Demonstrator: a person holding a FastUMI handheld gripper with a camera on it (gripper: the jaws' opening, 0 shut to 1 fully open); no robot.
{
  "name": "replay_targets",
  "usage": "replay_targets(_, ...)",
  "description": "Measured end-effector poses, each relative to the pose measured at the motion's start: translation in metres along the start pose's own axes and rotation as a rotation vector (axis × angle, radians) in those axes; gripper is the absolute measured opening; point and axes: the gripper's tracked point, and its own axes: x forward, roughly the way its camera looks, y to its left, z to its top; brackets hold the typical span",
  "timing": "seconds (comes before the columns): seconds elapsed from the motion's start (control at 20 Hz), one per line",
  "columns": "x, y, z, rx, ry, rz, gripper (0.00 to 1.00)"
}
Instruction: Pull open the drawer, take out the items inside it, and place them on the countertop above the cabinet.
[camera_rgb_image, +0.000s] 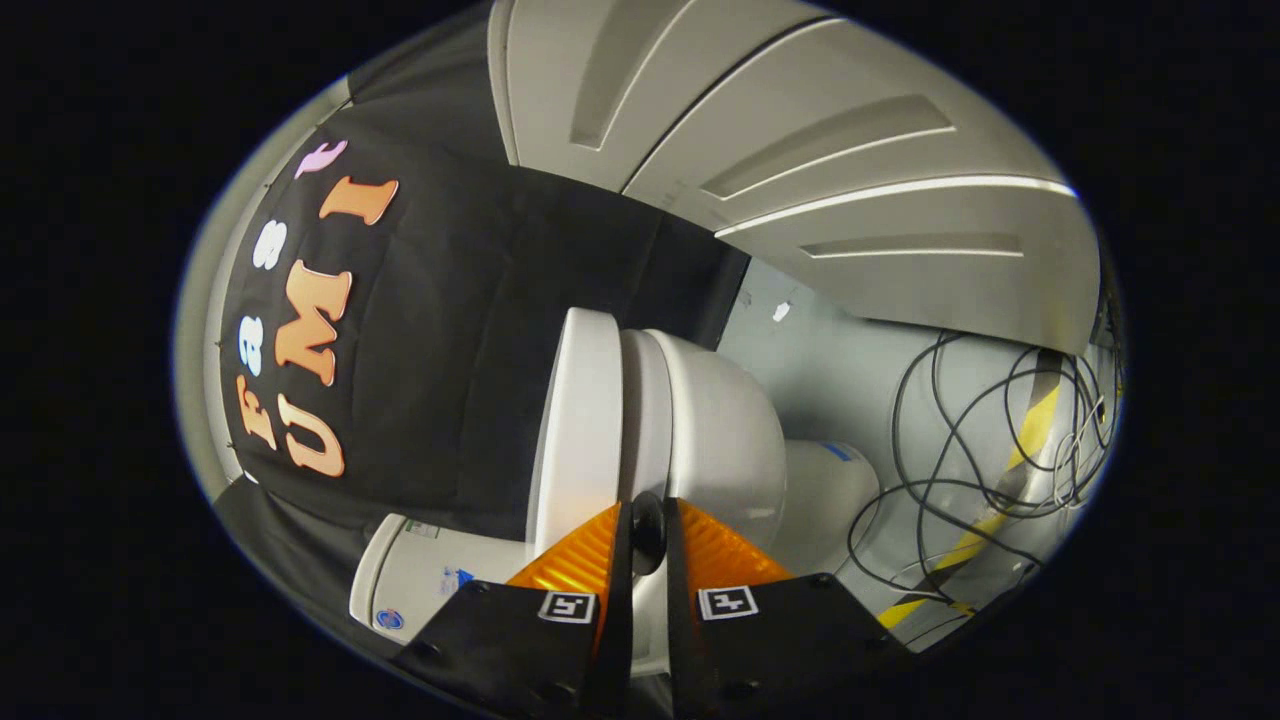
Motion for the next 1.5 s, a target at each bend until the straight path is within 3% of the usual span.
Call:
replay_targets(0.3,-0.003,0.003,0.000,0.051,0.004,0.040,0.08)
replay_targets(1.5,-0.006,0.020,0.003,-0.010,-0.036,0.055,0.08)
